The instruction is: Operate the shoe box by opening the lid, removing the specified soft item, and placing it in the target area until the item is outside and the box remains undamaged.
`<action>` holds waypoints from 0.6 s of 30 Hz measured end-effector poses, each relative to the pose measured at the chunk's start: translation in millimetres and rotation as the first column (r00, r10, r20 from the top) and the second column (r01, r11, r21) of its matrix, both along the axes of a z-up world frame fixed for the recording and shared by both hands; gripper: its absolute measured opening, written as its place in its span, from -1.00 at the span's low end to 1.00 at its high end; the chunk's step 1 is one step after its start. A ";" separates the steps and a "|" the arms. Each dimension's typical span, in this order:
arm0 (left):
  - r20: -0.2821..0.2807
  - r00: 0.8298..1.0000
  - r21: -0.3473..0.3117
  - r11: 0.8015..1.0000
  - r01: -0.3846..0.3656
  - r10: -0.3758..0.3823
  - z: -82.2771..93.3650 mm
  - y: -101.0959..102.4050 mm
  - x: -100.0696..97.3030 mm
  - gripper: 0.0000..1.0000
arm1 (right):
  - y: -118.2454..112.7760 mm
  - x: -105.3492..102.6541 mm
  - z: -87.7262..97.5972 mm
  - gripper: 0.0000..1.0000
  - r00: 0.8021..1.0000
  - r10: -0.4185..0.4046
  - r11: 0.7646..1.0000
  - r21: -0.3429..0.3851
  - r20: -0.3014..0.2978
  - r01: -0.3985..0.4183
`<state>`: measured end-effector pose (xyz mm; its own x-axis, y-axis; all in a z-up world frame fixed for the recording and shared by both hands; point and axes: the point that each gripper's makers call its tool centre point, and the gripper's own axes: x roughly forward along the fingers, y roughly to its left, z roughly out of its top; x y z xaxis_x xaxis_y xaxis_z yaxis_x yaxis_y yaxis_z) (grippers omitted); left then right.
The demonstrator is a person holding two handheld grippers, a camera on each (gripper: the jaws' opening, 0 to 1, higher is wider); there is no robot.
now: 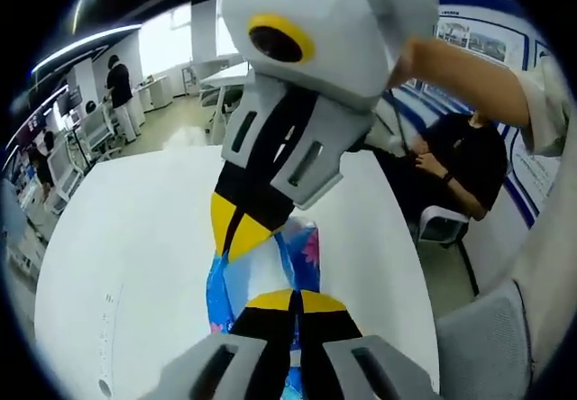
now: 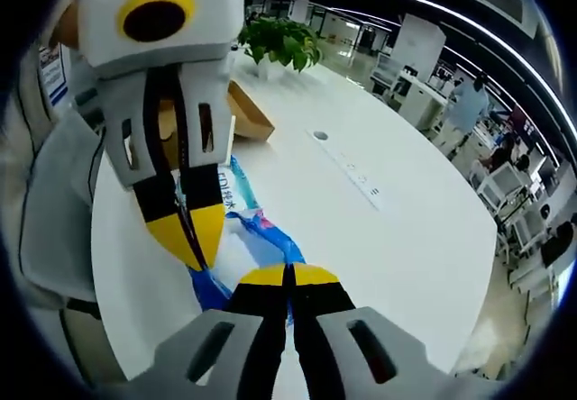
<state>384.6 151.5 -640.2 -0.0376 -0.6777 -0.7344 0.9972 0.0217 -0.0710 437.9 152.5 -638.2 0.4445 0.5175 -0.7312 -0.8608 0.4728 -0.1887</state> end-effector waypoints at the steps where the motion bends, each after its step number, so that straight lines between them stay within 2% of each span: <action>1: 0.000 1.000 0.003 1.000 0.002 -0.002 -2.7 -2.3 -0.5 -1.00 | -2.4 0.1 -2.7 -1.00 1.000 -0.002 1.000 -0.004 -0.002 0.002; 9: -0.002 1.000 0.013 1.000 0.014 -0.014 -19.7 -12.2 -2.8 -1.00 | -17.1 3.5 -23.6 -1.00 1.000 -0.023 0.999 -0.027 -0.007 0.023; 18: -0.028 1.000 0.030 1.000 -0.004 0.005 -51.2 -20.5 0.5 -1.00 | -24.8 7.9 -57.2 -1.00 0.999 -0.043 0.998 -0.047 -0.032 0.042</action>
<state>385.1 131.0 -691.3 -0.0559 -0.6557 -0.7529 0.9947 0.0283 -0.0985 445.8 127.7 -695.4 0.4406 0.4642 -0.7684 -0.8463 0.5004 -0.1830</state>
